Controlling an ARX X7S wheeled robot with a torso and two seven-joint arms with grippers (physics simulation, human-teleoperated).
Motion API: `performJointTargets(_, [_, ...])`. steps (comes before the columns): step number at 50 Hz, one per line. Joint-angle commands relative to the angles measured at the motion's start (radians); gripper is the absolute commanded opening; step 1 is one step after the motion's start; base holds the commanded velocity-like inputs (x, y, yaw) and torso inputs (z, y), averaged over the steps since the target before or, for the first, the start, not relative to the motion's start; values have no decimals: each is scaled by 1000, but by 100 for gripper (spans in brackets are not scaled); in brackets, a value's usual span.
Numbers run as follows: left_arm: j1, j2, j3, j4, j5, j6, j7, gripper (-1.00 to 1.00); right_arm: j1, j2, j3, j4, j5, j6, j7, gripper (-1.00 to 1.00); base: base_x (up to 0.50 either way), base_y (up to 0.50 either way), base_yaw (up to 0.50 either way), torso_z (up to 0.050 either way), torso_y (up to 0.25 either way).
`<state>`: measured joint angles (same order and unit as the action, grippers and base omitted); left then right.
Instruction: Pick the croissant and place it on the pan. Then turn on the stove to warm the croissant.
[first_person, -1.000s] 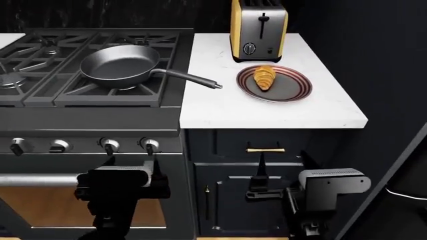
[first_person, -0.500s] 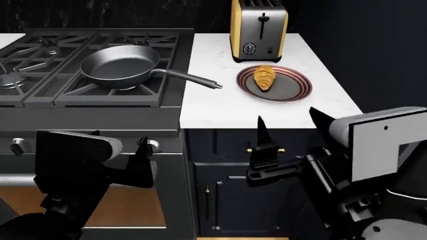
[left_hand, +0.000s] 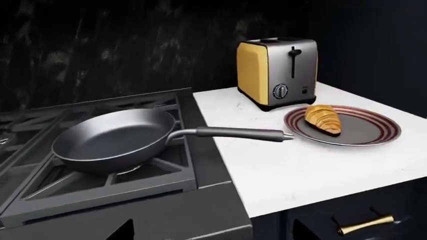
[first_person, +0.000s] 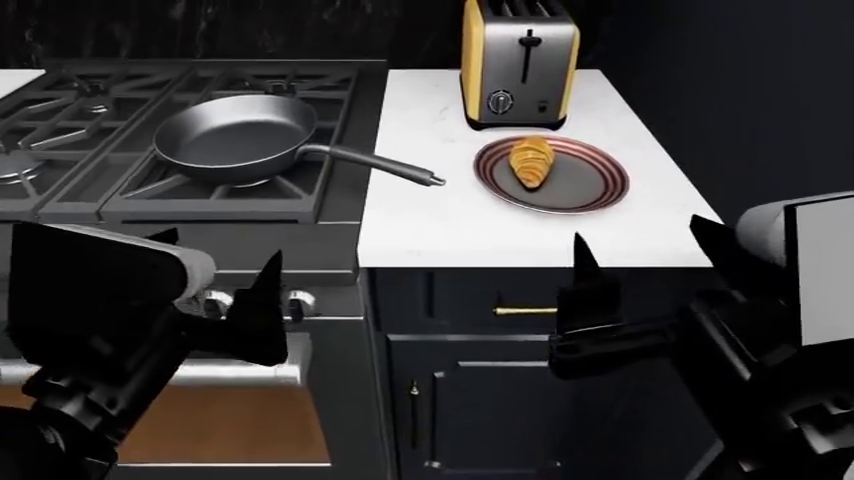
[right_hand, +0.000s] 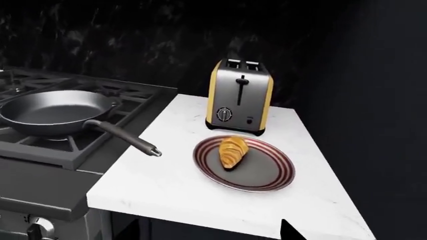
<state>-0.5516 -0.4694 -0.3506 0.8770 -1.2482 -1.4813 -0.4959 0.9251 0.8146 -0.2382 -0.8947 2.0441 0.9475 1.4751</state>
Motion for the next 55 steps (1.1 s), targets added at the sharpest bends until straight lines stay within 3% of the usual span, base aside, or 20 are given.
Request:
performJointTargets(1, [-54,-21,8,-25,-95,-2,-78,100,-5,35,-6,2,51,-58,-3,100,500,0,0,0,0])
performJointTargets(13, [-78,-41,6,-37,-228,2,-186,100,34,67,-29,-19,94,-75,28,100,500,0,0,0,0])
performJointTargets(39, [-44,-68,28,-30,-193,78,-127,100,78,65,-121,-19,80,-116,46,100,500,0,0,0,1])
performJointTargets(46, [-44,-70,47,-37,-184,86,-127,100,81,65,-144,6,98,-140,49,100,30,0,0,0,0])
performJointTargets(55, [-26,-61,94,-56,-88,119,-63,100,221,47,-267,183,192,-97,46,100,0,0,0,0,0])
